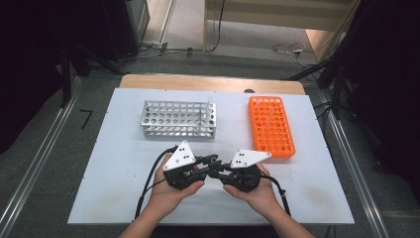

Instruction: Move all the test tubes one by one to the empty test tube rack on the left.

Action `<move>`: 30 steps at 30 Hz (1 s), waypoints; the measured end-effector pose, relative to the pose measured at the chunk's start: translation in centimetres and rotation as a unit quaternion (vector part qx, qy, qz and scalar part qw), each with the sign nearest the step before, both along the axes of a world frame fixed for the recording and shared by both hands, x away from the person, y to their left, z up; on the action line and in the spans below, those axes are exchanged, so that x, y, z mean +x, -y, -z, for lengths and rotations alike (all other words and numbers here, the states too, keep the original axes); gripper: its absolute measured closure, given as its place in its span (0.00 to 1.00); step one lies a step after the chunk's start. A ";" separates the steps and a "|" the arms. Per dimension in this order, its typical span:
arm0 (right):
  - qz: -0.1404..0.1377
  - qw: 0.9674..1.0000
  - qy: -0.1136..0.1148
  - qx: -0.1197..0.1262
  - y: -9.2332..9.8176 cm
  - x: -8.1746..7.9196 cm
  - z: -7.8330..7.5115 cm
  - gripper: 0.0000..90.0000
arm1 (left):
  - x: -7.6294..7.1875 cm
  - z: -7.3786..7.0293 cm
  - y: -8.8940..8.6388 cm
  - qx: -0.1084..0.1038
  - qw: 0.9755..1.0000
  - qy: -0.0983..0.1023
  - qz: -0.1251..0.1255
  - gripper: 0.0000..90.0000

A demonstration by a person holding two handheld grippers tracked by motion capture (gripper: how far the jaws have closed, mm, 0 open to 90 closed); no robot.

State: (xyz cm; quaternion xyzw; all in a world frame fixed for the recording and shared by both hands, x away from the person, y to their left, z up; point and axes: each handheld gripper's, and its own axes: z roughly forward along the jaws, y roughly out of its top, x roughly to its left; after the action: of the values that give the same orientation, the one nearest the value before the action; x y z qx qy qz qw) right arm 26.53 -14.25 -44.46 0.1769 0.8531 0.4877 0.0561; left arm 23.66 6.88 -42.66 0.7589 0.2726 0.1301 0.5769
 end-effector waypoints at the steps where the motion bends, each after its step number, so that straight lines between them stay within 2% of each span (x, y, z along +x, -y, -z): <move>1: 0.000 1.000 0.001 0.001 0.0 0.0 0.0 0.82 | 0.0 0.0 0.0 -0.002 1.000 -0.001 0.000 0.84; 6: -0.007 1.000 0.002 0.010 0.4 0.0 -0.2 0.74 | 0.1 -0.1 -0.4 -0.008 1.000 0.001 -0.007 0.84; 8: 0.003 1.000 0.007 0.016 0.7 0.0 -0.3 0.64 | 0.2 -0.2 -0.6 -0.008 1.000 0.000 -0.011 0.84; 9: 0.003 1.000 0.007 0.016 0.7 0.0 -0.3 0.64 | 0.2 -0.2 -0.7 -0.008 1.000 0.002 -0.013 0.84; 10: 0.010 1.000 0.010 0.021 0.9 0.1 -0.5 0.54 | 0.2 -0.2 -0.8 -0.008 1.000 0.001 -0.014 0.84; 12: 0.016 1.000 0.012 0.020 1.1 0.1 -0.5 0.51 | 0.2 -0.2 -0.9 -0.009 1.000 0.001 -0.016 0.84; 13: 0.021 0.999 0.011 0.023 1.4 0.2 -0.5 0.42 | 0.2 -0.2 -1.0 -0.008 1.000 0.004 -0.018 0.84; 14: 0.021 0.999 0.011 0.023 1.4 0.2 -0.5 0.42 | 0.3 -0.3 -1.0 -0.006 1.000 0.005 -0.019 0.84; 22: 0.056 0.998 0.018 0.024 3.7 0.2 -0.8 0.09 | 0.9 -0.6 -1.6 -0.009 1.000 0.002 -0.027 0.84; 26: 0.064 0.997 0.013 0.031 5.4 0.2 -0.7 0.00 | 1.4 -1.0 -2.0 -0.013 0.999 0.005 -0.037 0.84; 30: 0.077 0.996 0.009 0.041 7.3 0.1 -0.8 0.00 | 2.2 -1.4 -2.3 -0.011 0.999 0.009 -0.045 0.84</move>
State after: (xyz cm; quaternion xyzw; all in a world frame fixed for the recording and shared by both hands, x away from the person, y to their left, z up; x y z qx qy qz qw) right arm 26.63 -21.58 -43.70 0.2395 0.8158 0.5180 0.0940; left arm 25.81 9.18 -41.21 0.7382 0.3024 0.1599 0.5814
